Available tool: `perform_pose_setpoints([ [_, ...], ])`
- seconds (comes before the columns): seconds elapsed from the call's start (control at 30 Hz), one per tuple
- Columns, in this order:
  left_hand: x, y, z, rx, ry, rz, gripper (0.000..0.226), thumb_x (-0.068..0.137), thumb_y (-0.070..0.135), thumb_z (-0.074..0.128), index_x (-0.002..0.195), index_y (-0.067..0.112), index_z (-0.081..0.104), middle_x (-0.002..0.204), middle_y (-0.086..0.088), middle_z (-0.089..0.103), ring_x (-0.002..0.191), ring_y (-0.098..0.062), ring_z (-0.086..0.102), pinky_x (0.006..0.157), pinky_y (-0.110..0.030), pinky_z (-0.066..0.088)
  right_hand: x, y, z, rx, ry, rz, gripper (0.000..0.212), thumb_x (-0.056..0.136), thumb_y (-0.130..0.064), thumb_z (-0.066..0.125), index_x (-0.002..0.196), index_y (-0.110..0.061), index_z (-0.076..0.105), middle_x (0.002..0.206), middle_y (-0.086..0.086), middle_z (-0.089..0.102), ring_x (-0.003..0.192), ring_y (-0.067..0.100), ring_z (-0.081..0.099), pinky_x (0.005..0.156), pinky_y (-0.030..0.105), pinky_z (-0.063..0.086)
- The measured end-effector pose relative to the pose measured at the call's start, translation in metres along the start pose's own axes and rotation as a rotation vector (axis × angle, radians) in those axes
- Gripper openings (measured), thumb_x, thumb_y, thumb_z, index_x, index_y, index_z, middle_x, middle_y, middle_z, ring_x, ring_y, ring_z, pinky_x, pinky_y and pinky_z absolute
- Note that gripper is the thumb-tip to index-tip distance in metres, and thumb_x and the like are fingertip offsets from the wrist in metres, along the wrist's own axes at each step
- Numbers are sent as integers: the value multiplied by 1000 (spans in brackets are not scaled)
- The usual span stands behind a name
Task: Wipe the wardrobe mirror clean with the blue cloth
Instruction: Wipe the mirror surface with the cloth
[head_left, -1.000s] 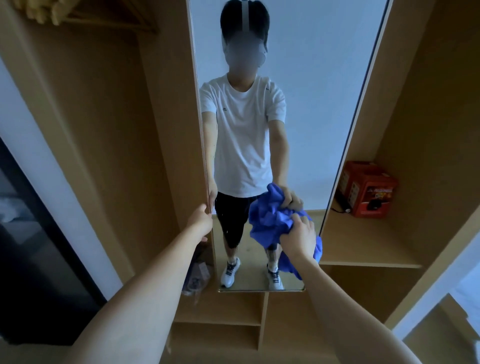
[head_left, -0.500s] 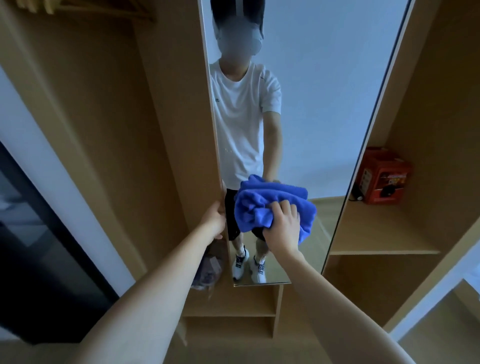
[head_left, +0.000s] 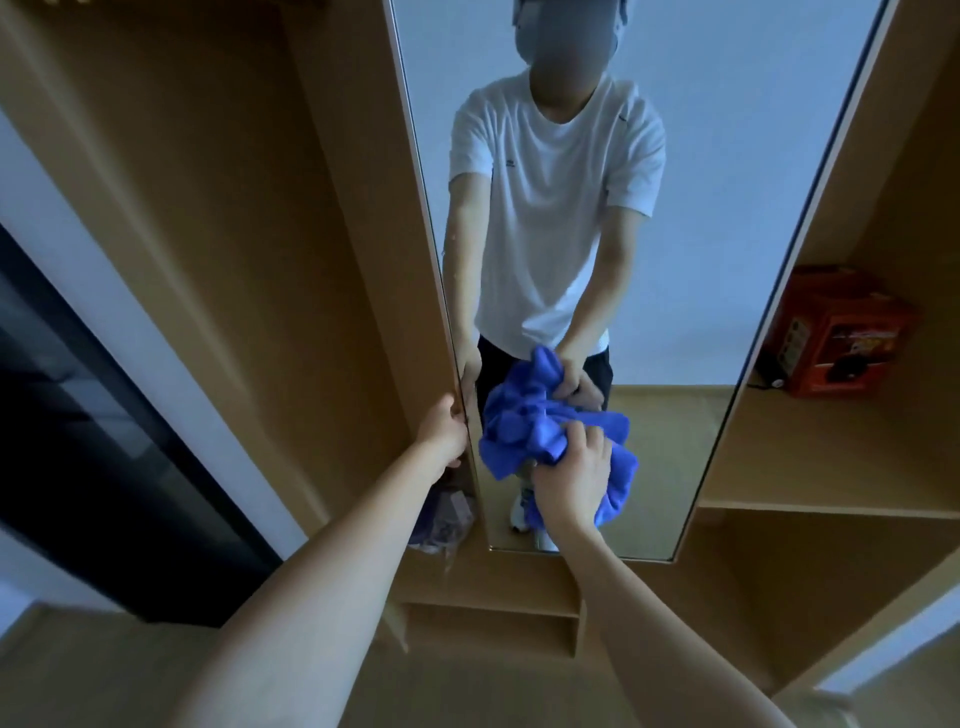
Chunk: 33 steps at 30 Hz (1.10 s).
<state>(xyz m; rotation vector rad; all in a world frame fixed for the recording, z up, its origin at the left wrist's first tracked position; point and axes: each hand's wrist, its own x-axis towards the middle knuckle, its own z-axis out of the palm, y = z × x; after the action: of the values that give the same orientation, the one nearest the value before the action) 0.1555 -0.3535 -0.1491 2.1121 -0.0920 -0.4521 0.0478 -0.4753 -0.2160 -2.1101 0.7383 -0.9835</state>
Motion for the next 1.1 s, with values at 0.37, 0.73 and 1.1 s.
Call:
perform_pose_setpoints([
  [0.37, -6, -7, 10, -155, -2, -69, 36, 106, 29, 38, 141, 27, 43, 136, -8, 57, 107, -34, 58, 87, -52, 54, 5, -7, 0, -105, 86, -518, 34, 74, -13, 65, 107, -17, 70, 121, 9, 60, 102, 33, 48, 85, 44, 38],
  [0.73, 0, -16, 8, 43, 37, -19, 53, 107, 22, 33, 157, 31, 18, 154, -3, 38, 123, -29, 53, 83, -44, 59, -25, 53, 21, -589, -414, -371, 28, 75, -21, 76, 102, -21, 73, 108, 2, 62, 102, 32, 52, 93, 48, 43],
  [1.1, 7, -28, 9, -2, -31, -18, 44, 106, 17, 38, 150, 23, 34, 141, -7, 53, 114, -33, 61, 81, -44, 60, 22, -45, -26, 169, 202, -28, 48, 61, 4, 56, 106, -12, 63, 111, 6, 58, 100, 29, 42, 83, 29, 30],
])
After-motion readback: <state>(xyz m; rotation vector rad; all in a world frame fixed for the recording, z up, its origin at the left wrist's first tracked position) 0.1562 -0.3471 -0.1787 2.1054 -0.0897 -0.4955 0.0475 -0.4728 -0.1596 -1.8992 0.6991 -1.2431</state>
